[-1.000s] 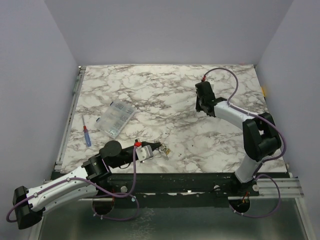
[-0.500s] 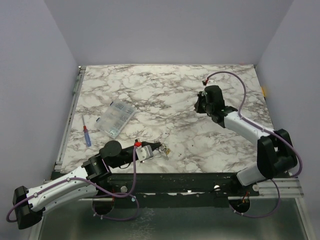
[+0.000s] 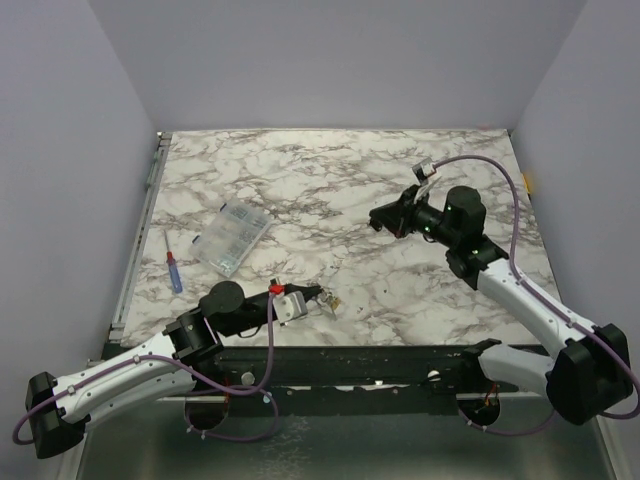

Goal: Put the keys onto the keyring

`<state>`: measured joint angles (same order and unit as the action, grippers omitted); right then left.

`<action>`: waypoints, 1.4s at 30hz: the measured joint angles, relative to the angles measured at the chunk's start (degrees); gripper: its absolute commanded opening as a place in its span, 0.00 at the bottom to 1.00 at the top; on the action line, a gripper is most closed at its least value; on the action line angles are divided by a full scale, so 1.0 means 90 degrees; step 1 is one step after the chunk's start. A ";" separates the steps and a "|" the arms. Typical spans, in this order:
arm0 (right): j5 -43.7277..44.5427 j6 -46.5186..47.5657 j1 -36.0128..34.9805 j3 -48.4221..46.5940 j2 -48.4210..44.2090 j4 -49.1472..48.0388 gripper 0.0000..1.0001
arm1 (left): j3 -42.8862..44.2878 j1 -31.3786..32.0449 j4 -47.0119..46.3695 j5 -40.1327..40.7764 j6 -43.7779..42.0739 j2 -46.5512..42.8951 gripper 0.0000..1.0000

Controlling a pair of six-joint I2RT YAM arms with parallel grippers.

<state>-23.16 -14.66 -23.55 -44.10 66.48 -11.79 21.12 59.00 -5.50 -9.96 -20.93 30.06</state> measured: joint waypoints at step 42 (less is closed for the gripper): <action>-0.3308 0.0930 -0.1457 -0.1049 0.0126 0.2074 0.00 | 0.1234 0.0185 0.1406 0.0279 -0.2800 0.1076 0.00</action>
<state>-52.93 -6.28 -36.67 -53.54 67.61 6.87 32.23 60.66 7.16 -7.44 -46.13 39.75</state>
